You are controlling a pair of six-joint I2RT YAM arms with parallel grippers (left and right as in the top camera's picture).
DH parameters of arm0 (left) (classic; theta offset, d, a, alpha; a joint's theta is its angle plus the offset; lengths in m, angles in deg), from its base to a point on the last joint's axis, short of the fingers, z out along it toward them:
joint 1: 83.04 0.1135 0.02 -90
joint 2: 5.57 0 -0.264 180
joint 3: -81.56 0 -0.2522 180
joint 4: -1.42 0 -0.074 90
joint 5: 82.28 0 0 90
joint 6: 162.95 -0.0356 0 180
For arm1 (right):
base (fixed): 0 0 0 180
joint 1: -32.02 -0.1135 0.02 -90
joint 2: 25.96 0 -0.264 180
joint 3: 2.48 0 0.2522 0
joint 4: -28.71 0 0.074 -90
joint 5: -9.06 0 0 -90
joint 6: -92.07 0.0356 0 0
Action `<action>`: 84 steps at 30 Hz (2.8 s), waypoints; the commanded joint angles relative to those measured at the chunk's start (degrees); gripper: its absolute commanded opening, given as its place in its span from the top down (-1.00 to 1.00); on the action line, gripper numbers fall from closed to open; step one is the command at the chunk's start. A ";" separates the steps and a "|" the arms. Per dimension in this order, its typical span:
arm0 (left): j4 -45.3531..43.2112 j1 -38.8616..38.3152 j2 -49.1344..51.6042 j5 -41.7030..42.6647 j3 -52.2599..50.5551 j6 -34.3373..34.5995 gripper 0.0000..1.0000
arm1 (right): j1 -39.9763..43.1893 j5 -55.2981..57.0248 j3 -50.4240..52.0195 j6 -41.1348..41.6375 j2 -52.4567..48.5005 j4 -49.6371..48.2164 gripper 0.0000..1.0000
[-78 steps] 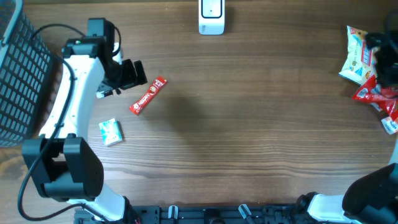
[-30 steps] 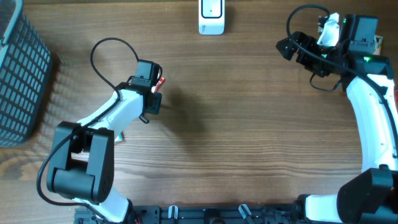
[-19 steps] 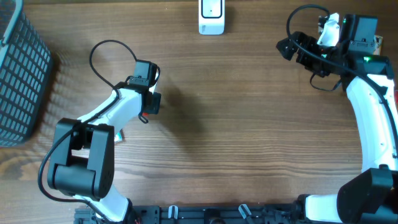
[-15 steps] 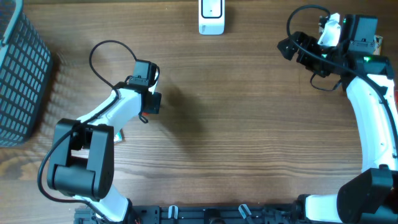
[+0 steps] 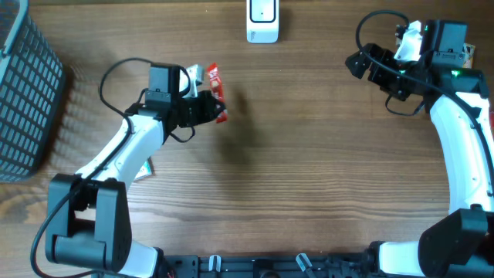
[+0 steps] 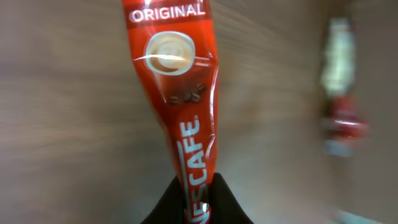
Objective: Scan the item barcode
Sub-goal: 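Slide the Nescafe stick rightward with the left gripper, release, withdraw left, then reach the right gripper down to the Nescafe stick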
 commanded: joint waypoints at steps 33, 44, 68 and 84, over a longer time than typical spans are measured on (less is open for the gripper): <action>-4.22 14.43 -3.76 25.77 -6.64 14.99 -1.00 | -14.23 10.27 -0.57 -10.01 -0.26 9.18 -1.00; 4.63 30.08 -3.76 22.60 -6.64 12.70 -1.00 | -28.55 11.63 4.66 -14.51 -4.87 5.22 -0.73; 15.76 34.60 -3.76 -6.49 -6.64 9.84 -1.00 | -46.53 30.71 5.05 -4.35 -12.55 -3.45 -0.99; 15.76 34.60 -3.76 -6.49 -6.64 9.84 -1.00 | -46.53 30.71 5.05 -2.58 -12.55 -5.18 -1.00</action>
